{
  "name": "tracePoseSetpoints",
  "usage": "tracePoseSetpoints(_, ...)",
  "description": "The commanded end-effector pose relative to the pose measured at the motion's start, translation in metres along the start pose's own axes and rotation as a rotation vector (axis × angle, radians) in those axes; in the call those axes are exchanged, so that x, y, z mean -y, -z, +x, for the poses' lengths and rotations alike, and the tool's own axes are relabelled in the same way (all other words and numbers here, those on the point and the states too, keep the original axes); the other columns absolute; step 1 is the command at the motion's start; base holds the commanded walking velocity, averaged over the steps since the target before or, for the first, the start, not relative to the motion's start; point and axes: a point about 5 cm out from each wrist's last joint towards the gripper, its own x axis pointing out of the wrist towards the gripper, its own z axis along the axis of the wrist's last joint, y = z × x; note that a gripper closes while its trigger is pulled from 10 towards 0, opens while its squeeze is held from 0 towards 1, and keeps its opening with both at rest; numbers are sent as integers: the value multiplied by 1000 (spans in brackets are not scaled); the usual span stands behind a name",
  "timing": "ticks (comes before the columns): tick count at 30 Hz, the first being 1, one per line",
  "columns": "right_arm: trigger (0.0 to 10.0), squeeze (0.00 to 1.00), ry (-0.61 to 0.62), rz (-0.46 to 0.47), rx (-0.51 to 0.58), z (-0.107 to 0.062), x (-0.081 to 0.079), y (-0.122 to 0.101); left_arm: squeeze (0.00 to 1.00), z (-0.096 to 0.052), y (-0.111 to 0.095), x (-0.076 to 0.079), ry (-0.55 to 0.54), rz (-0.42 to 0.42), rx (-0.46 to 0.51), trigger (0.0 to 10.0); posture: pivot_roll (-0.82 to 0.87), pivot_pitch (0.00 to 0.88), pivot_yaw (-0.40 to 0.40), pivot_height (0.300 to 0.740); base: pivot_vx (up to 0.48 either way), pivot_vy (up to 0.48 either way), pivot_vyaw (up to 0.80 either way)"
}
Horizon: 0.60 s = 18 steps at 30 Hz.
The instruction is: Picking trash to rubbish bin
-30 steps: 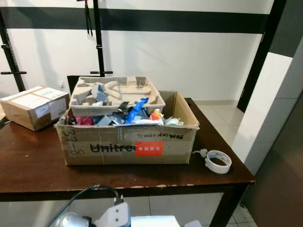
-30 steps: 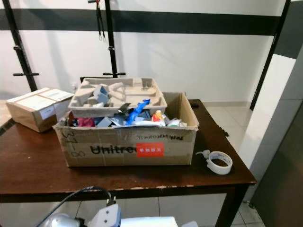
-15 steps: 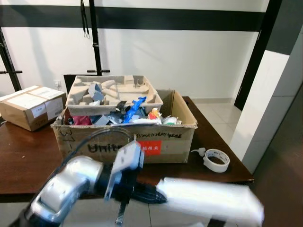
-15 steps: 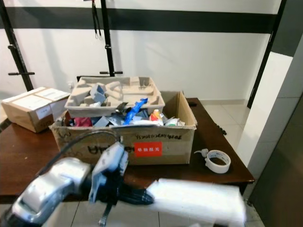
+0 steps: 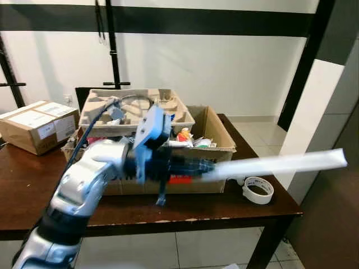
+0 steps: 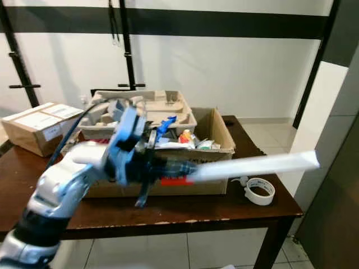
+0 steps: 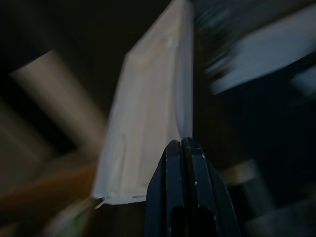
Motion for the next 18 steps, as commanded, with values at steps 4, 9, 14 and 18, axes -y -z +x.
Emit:
tracePoseSetpoints(4,10000,0,-6,-1,-15,-1,-1,4,0,-1,28,-53,-452,198,-250,10000,-1,59,-26,740,0,0,0)
tracePoseSetpoints(9,10000,0,-8,-5,-12,0,-1,2,0,-9,44,-70,-562,298,-368,10000,-1,64,-25,740,0,0,0)
tracePoseSetpoints(14,10000,0,-7,-3,-10,0,-1,2,0,-12,58,-78,-580,374,-459,10000,-2,68,-21,740,0,0,0)
tracePoseSetpoints(18,10000,0,-5,1,-14,-1,-2,4,0,-18,68,-87,-632,462,-550,10000,-3,71,-20,740,0,0,0)
